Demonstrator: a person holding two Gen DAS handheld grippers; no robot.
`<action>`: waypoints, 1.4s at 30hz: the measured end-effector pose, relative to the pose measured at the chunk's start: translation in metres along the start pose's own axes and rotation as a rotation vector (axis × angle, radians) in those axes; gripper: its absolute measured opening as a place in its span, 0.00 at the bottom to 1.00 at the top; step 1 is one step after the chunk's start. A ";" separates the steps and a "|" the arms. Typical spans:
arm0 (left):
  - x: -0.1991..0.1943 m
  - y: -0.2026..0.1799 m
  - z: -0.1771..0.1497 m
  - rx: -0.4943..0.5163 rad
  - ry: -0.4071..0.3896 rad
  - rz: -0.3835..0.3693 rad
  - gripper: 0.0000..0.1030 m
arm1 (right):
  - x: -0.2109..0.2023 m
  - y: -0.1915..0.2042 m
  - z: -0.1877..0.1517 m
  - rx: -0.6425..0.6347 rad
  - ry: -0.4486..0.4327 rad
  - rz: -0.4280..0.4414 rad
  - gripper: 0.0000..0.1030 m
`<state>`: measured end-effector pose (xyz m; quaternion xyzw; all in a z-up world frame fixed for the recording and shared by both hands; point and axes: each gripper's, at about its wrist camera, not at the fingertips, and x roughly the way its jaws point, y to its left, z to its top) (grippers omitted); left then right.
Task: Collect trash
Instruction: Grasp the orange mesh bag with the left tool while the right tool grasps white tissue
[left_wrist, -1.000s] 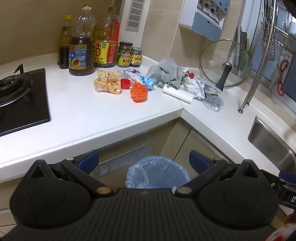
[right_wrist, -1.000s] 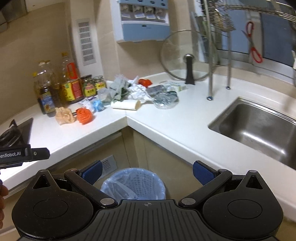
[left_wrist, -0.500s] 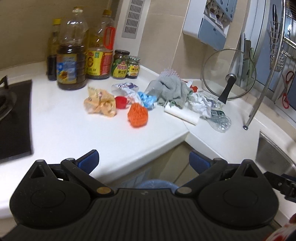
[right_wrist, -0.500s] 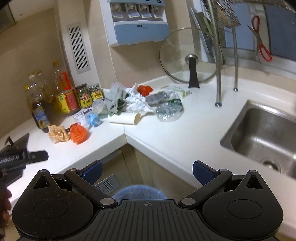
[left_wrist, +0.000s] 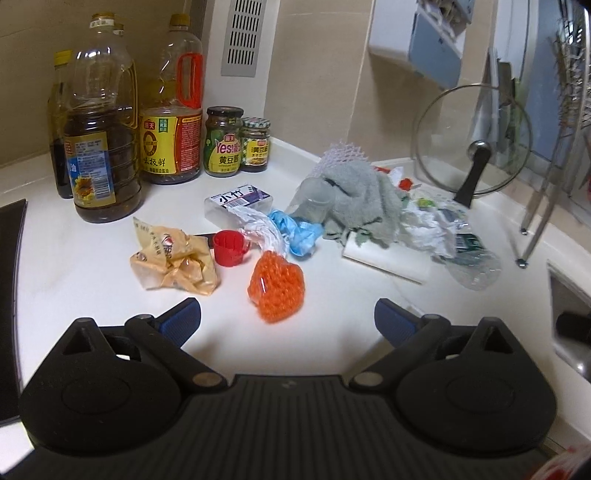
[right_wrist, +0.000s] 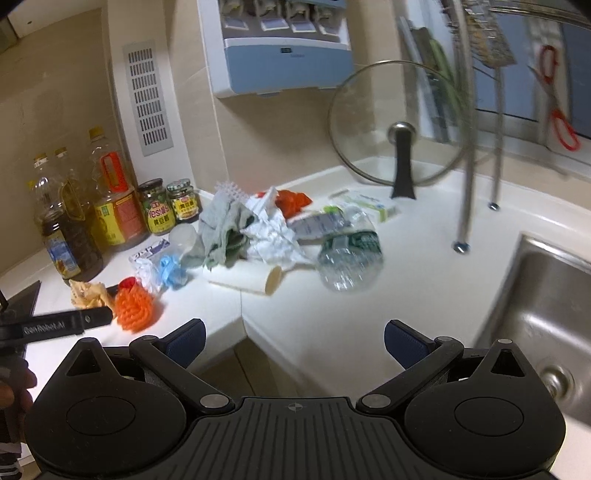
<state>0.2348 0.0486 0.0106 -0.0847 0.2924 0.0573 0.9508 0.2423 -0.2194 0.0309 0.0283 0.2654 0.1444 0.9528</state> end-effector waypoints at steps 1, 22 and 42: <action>0.007 -0.001 0.001 -0.002 0.007 0.007 0.94 | 0.008 -0.003 0.005 -0.012 0.000 0.013 1.00; 0.088 -0.029 0.014 -0.028 0.098 0.261 0.42 | 0.187 -0.035 0.082 -0.352 0.071 0.352 0.79; 0.053 -0.036 0.024 -0.053 0.044 0.206 0.31 | 0.182 -0.044 0.093 -0.348 0.006 0.296 0.19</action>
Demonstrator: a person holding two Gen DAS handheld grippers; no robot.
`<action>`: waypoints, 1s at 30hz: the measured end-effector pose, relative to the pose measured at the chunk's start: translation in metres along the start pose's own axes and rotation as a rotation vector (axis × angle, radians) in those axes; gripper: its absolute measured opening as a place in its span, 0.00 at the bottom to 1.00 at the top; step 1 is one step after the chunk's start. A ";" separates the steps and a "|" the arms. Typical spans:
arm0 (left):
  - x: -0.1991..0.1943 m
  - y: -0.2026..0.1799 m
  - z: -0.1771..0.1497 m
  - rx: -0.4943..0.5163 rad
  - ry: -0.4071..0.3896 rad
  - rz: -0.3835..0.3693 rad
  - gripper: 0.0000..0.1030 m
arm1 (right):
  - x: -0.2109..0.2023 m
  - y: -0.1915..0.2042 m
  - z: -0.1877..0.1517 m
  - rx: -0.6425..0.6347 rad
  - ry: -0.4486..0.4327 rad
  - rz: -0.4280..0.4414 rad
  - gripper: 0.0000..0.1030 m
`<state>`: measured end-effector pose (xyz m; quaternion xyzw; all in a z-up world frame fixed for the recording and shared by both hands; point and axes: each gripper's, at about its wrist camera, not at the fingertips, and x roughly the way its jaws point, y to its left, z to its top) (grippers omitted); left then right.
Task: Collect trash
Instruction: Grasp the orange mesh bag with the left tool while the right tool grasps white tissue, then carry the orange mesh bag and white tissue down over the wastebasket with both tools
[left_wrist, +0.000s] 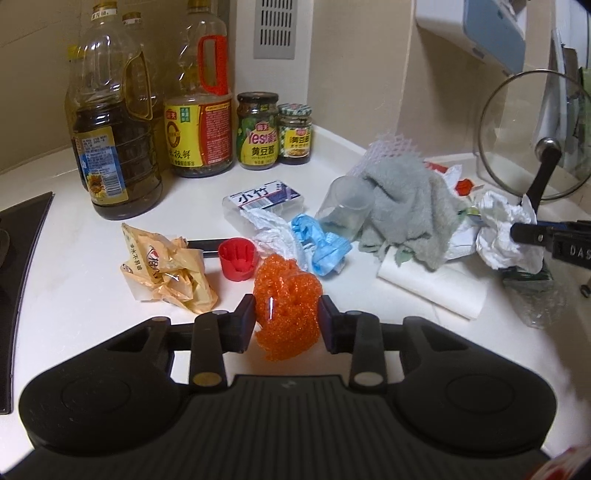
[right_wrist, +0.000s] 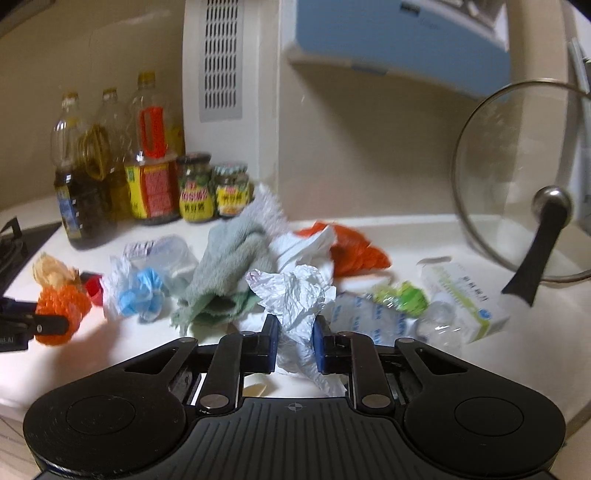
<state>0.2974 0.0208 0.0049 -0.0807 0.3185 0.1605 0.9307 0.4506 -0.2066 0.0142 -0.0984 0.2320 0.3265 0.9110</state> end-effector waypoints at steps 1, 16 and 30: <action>-0.003 -0.001 0.000 0.001 -0.004 -0.010 0.31 | -0.005 -0.001 0.001 0.007 -0.007 -0.003 0.19; -0.055 -0.005 -0.027 0.053 -0.012 -0.136 0.31 | -0.087 0.056 -0.015 0.010 -0.043 0.053 0.19; -0.084 0.006 -0.078 0.112 0.078 -0.236 0.31 | -0.115 0.119 -0.073 -0.034 0.079 0.111 0.19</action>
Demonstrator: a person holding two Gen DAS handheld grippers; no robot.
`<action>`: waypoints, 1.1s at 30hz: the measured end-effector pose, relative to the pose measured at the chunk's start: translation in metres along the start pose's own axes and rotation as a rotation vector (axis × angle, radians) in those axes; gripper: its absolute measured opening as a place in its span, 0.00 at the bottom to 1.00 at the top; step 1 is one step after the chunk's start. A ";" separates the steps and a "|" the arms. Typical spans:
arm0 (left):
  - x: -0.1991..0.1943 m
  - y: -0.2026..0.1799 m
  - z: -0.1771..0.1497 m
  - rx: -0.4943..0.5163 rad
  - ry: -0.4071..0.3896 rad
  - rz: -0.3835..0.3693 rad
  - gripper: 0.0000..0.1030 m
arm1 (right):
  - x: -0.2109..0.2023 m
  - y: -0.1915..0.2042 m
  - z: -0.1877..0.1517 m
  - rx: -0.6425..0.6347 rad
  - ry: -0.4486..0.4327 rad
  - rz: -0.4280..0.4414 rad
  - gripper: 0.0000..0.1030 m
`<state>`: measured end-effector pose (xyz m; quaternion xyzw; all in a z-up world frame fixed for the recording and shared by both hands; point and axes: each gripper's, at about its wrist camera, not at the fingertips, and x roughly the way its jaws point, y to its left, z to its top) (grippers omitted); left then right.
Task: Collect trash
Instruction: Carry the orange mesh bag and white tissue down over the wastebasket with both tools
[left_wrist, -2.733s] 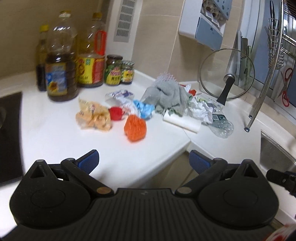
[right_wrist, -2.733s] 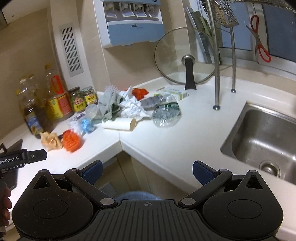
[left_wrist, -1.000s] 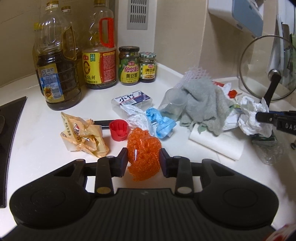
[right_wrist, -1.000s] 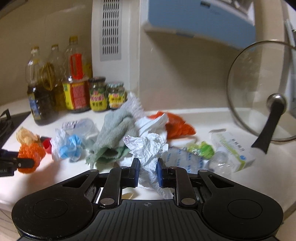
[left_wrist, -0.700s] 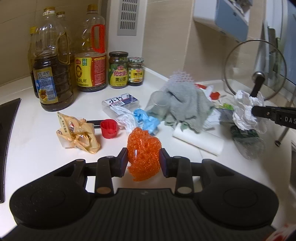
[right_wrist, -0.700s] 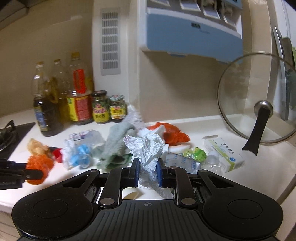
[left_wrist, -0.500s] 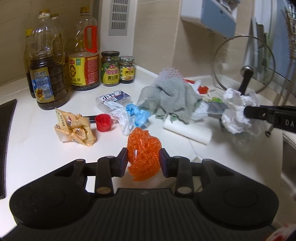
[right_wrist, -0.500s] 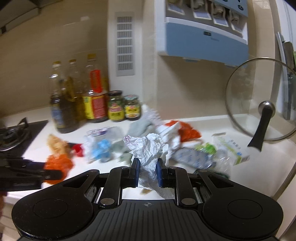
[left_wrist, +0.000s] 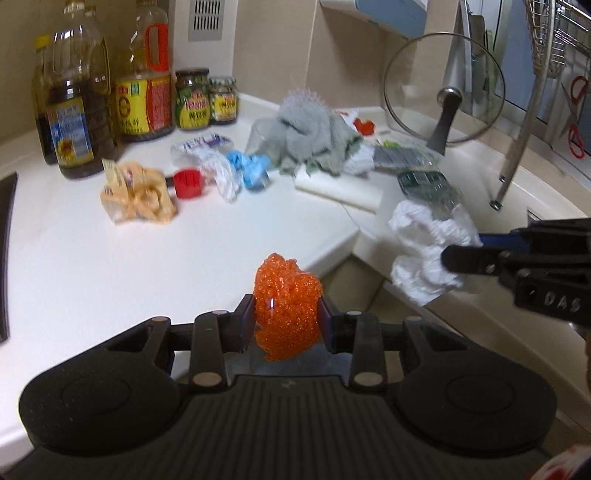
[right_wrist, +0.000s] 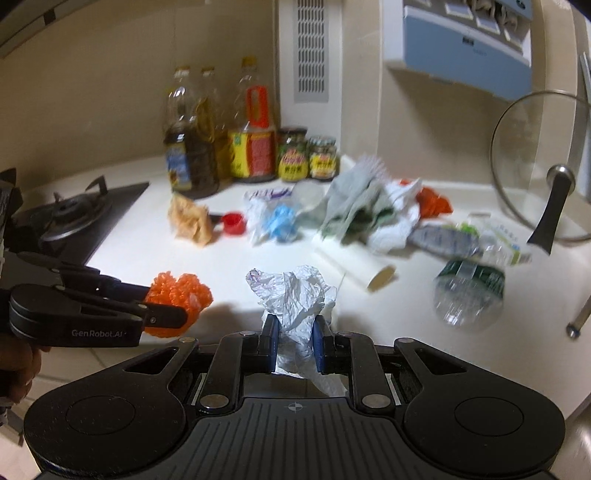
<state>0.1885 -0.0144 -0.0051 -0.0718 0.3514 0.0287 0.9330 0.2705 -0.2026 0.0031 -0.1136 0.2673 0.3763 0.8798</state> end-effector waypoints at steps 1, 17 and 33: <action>0.000 0.000 -0.004 0.002 0.006 -0.006 0.31 | 0.002 0.003 -0.004 -0.001 0.010 0.002 0.19; 0.071 -0.001 -0.072 -0.059 0.227 -0.034 0.31 | 0.068 0.007 -0.088 0.012 0.222 0.011 0.19; 0.153 0.000 -0.122 -0.097 0.381 -0.003 0.32 | 0.144 -0.009 -0.157 -0.007 0.367 0.027 0.19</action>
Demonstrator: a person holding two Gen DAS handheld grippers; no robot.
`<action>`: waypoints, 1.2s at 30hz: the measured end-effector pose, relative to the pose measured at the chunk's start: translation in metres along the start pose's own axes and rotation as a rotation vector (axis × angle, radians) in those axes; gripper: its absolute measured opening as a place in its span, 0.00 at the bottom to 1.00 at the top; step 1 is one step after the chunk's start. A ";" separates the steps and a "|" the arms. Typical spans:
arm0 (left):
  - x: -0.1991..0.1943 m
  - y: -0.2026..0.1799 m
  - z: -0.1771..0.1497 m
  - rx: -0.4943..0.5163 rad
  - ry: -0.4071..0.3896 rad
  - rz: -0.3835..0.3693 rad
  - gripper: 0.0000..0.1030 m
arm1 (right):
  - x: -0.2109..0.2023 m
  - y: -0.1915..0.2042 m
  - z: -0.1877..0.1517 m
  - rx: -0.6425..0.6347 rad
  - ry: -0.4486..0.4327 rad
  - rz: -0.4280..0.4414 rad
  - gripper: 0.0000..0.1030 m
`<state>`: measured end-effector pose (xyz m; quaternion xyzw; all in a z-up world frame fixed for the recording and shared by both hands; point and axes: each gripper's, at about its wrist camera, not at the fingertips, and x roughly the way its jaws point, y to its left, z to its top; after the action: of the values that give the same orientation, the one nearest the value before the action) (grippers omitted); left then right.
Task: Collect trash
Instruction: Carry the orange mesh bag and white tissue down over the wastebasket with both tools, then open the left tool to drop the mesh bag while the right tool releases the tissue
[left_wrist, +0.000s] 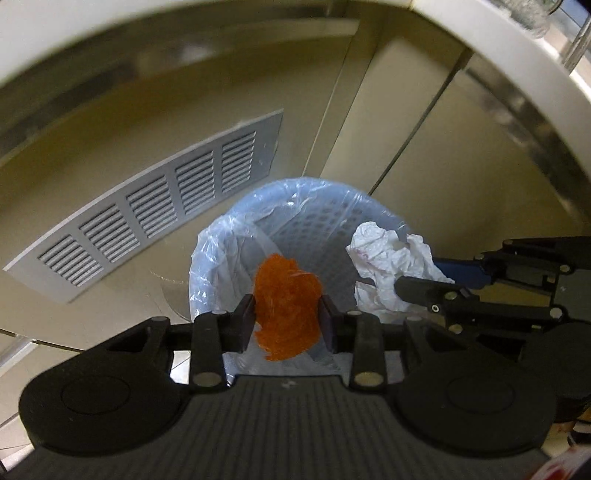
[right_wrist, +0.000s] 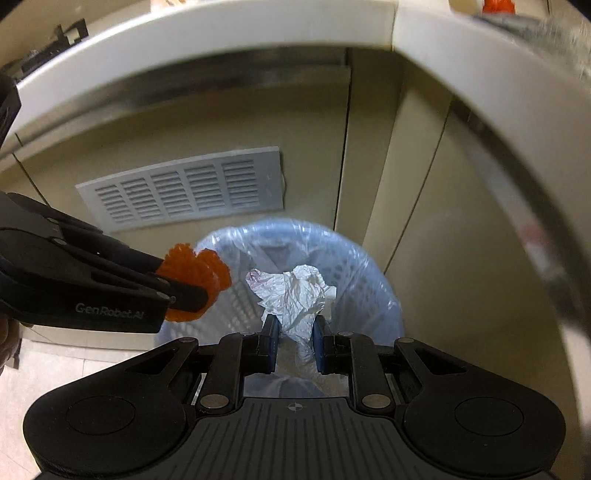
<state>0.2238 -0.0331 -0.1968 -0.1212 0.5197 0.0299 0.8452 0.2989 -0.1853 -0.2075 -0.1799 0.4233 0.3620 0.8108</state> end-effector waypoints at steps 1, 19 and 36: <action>0.005 0.001 -0.001 -0.002 0.004 0.003 0.32 | 0.004 -0.002 -0.001 0.004 0.006 0.000 0.19; 0.042 0.005 0.007 -0.014 0.034 0.009 0.34 | 0.041 -0.007 -0.002 -0.012 0.062 -0.014 0.19; 0.025 0.012 0.000 -0.018 0.019 0.052 0.72 | 0.050 -0.008 0.001 0.004 0.076 -0.008 0.19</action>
<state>0.2333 -0.0235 -0.2206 -0.1158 0.5304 0.0553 0.8380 0.3247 -0.1682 -0.2482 -0.1936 0.4540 0.3505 0.7959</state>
